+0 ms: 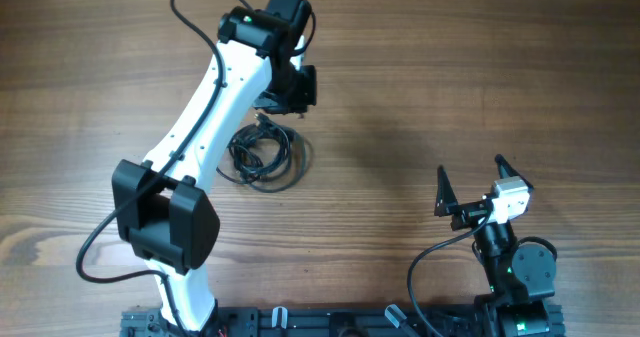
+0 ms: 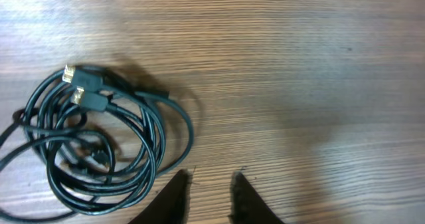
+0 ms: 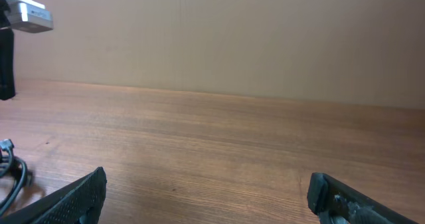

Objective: Untangle cables
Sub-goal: 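Grasp the cable bundle with the left gripper and lift it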

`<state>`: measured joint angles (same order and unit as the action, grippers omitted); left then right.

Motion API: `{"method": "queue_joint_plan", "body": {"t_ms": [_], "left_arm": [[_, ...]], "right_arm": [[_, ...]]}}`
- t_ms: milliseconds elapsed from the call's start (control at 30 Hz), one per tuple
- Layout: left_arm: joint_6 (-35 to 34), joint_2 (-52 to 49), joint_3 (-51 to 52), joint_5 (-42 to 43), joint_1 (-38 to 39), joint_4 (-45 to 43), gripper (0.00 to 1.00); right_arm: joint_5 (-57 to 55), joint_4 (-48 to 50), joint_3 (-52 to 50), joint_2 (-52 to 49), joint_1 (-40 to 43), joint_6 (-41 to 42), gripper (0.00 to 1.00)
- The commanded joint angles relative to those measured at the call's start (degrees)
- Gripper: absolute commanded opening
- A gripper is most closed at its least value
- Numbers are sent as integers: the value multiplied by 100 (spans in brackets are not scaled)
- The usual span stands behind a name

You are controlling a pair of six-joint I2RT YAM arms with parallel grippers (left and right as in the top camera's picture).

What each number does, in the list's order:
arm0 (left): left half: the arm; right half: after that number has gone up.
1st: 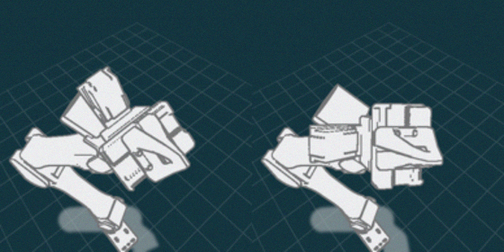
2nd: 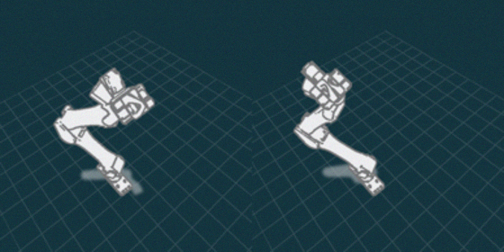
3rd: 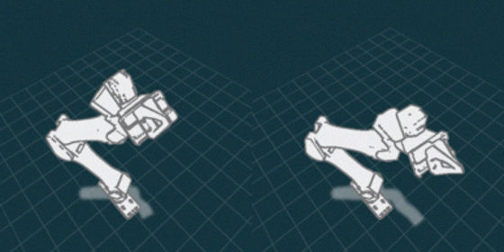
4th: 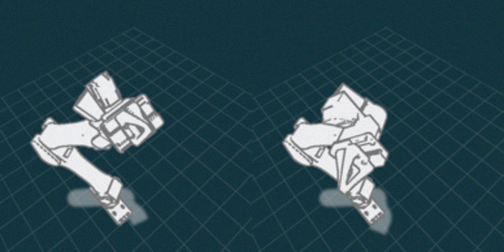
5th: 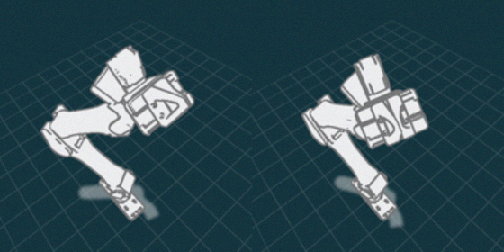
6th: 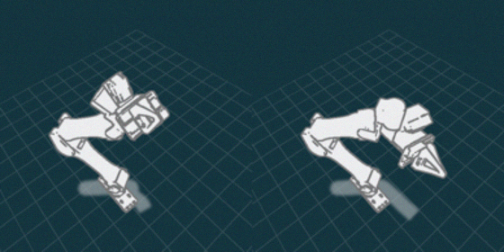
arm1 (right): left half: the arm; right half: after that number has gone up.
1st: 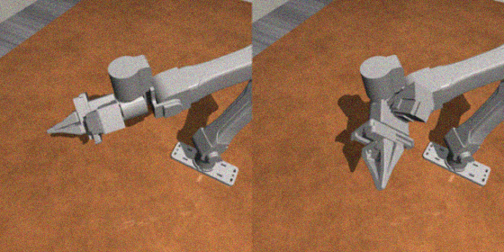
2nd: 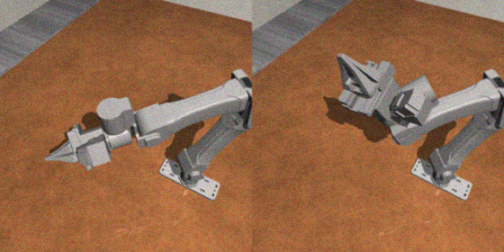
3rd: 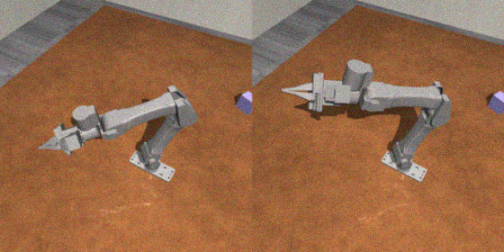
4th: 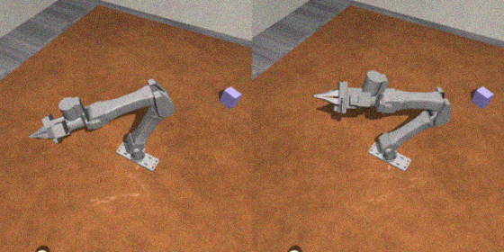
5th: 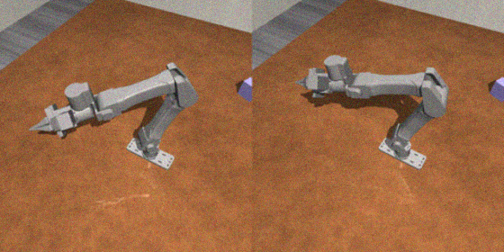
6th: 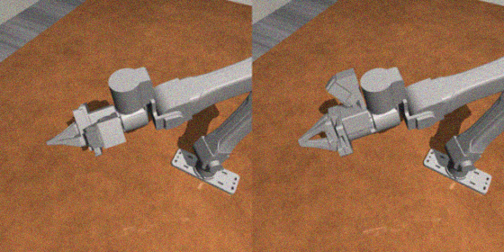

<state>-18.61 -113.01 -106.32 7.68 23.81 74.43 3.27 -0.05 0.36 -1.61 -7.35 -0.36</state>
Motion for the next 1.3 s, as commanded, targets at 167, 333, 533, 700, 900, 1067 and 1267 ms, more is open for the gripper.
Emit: {"method": "queue_joint_plan", "body": {"t_ms": [167,333,533,700,900,1067,1267], "left_arm": [[-925,-46,37,-1220,131,308,56],[-1088,-46,192,-1530,-101,494,52],[-1080,-46,1268,-1416,-925,48,52],[-839,-46,2111,-872,-1502,-590,52],[-859,-46,2636,-232,-1794,-1316,43],[-197,-13,2704,343,-1718,-1517,4],[-146,1368,2505,494,-1637,-2076,4]], "right_arm": [[63,13,-7,31,-20,-98,100],[66,13,-4,31,-20,-98,100],[63,15,-7,31,-20,-98,100],[66,15,-7,31,-20,-96,100],[66,15,-7,31,-20,-98,100],[66,15,-7,31,-20,-96,100],[63,15,-7,31,-20,-98,100]]}}
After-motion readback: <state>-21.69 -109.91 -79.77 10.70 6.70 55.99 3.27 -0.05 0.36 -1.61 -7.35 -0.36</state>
